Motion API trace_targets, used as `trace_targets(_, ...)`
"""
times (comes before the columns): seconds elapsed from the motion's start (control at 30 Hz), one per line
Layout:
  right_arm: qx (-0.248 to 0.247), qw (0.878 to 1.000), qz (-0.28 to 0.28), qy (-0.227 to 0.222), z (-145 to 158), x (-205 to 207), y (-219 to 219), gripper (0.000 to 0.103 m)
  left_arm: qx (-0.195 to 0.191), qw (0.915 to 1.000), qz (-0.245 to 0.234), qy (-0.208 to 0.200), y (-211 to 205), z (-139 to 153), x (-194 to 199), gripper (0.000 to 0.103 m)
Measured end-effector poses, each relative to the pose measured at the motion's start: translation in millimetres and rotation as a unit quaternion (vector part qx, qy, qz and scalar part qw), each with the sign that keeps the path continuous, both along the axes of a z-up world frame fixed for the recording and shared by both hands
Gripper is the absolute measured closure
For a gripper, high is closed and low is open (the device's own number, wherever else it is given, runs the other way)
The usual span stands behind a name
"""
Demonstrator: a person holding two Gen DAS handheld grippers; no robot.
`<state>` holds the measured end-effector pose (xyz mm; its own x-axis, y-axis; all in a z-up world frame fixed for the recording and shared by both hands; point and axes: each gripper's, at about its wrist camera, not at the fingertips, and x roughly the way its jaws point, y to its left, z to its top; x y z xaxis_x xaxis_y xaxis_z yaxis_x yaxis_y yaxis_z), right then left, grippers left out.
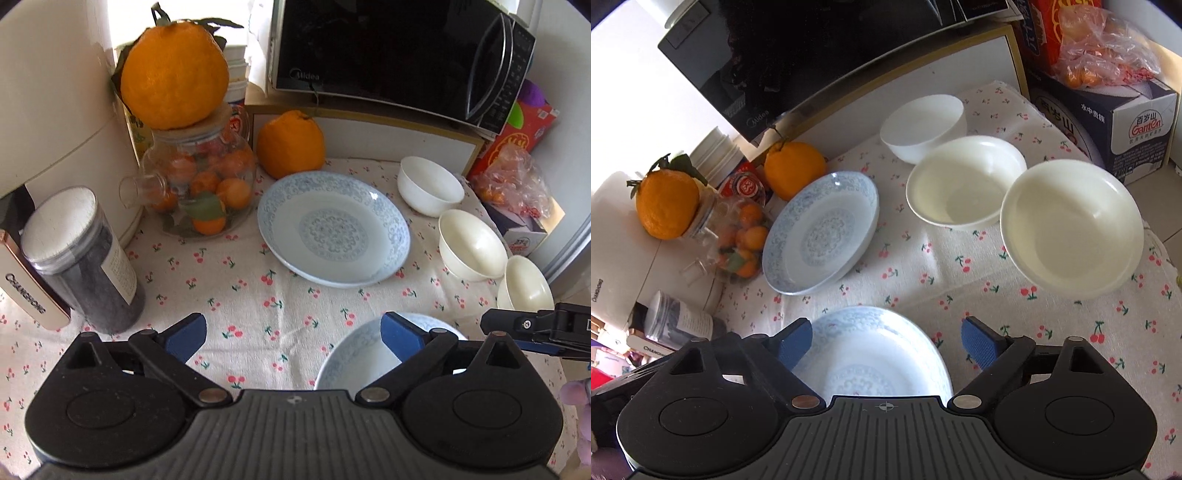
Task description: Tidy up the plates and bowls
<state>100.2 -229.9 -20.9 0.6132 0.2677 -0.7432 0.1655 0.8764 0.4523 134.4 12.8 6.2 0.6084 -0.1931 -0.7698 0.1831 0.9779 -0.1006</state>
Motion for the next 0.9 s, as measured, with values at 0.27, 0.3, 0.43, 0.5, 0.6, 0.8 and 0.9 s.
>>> trace_targets(0.27, 0.025, 1.000, 0.016, -0.009, -10, 36, 7, 0.011, 0.004, 0.9989, 0.044, -0.012, 6, -2, 38, 0.000)
trace_targets(0.3, 0.030, 0.999, 0.018, -0.010, -12, 40, 8, 0.011, 0.004, 0.9988, 0.048, -0.010, 6, -5, 42, 0.000)
trace_targets(0.43, 0.059, 0.998, 0.015, -0.013, -23, 57, 7, 0.011, -0.013, 0.9983, 0.056, 0.000, 6, -20, 61, 0.000)
trace_targets(0.5, 0.075, 0.997, 0.012, -0.011, -30, 66, 7, 0.011, -0.028, 0.9980, 0.056, 0.000, 4, -25, 69, 0.002)
trace_targets(0.6, 0.091, 0.996, 0.012, -0.012, -40, 77, 9, 0.011, -0.040, 0.9978, 0.053, -0.002, 1, -32, 78, 0.007)
trace_targets(0.8, 0.110, 0.994, 0.001, -0.010, -57, 92, 12, 0.012, -0.024, 0.9987, 0.044, -0.002, -8, -48, 90, 0.024)
trace_targets(0.9, 0.117, 0.993, -0.011, -0.016, -62, 94, 9, 0.013, -0.034, 0.9984, 0.045, 0.001, -8, -52, 94, 0.036)
